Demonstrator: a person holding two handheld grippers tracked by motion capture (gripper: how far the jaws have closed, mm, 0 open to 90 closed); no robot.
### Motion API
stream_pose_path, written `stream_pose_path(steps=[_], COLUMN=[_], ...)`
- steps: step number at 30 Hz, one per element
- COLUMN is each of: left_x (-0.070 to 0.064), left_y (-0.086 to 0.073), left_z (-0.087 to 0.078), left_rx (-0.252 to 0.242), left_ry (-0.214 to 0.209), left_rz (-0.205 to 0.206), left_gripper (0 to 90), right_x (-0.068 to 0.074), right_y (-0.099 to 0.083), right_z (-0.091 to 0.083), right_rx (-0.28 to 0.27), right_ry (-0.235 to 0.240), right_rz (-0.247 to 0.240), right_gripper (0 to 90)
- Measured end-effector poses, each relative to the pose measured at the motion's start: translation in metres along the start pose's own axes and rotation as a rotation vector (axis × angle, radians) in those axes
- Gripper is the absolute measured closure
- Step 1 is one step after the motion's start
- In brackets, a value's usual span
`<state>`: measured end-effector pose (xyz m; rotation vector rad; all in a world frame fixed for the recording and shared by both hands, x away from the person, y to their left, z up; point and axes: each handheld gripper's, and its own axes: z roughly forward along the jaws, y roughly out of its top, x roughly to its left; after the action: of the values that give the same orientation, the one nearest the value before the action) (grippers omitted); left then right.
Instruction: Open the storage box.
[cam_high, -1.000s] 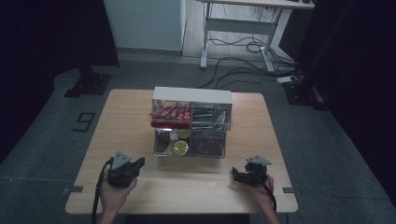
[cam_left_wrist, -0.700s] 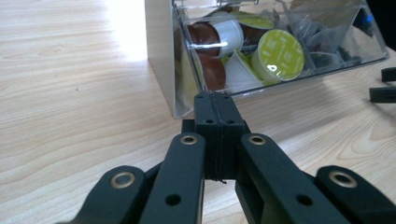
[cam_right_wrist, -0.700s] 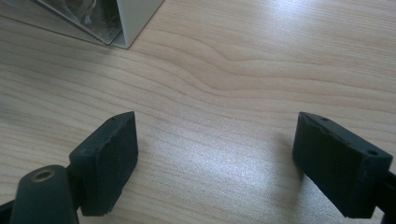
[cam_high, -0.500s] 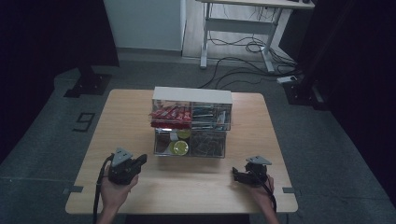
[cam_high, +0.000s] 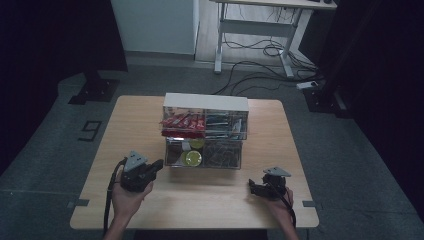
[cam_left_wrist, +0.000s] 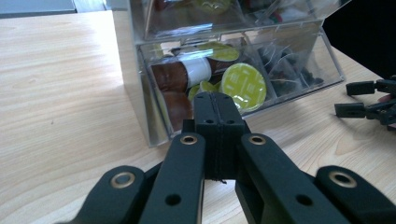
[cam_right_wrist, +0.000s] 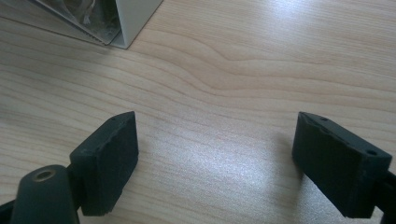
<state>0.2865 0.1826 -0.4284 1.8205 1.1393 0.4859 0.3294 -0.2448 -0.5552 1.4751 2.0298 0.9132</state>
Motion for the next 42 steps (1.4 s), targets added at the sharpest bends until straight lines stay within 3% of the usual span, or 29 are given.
stream_pose_path(steps=[21, 42], left_x=[-0.019, -0.026], left_y=[0.035, 0.052], left_z=[0.001, 0.004], left_rx=[-0.022, -0.020], left_ry=[-0.057, -0.090], left_rz=[0.037, 0.055], left_gripper=[90.0, 90.0], right_x=[0.000, 0.000], right_y=[0.000, 0.000], right_z=[0.000, 0.000], right_rx=[-0.001, -0.002], right_ry=[-0.001, -0.002], right_rz=[0.000, 0.000], right_gripper=[14.7, 14.9])
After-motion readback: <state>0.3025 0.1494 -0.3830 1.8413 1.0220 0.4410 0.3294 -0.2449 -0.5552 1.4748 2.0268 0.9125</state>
